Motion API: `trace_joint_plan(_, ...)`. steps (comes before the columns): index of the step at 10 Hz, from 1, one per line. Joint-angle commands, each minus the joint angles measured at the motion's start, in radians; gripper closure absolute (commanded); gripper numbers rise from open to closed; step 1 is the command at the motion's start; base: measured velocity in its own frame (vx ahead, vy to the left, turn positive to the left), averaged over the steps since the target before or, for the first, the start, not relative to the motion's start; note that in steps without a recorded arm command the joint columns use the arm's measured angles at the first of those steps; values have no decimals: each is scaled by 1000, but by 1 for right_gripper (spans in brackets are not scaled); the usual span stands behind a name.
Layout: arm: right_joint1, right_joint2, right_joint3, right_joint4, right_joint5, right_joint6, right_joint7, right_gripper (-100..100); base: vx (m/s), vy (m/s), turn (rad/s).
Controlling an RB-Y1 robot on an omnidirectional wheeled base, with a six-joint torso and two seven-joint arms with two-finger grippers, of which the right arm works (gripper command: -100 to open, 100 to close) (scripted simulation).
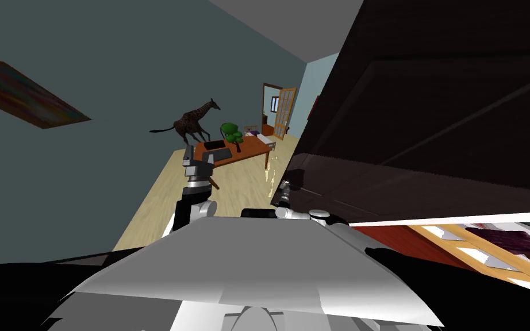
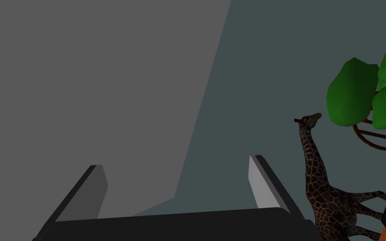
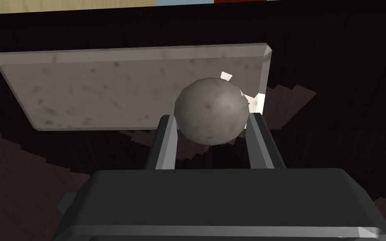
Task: Push the door open
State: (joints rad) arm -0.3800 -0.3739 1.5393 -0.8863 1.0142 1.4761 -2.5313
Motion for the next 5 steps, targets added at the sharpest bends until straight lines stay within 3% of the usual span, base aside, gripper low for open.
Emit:
trace_joint_plan(1, -5, 2, -25, 20, -13, 2, -3, 100, 207, 22, -29)
trace_joint_plan(5, 2, 6, -75, 46, -46, 9, 0, 100, 212, 22, -33)
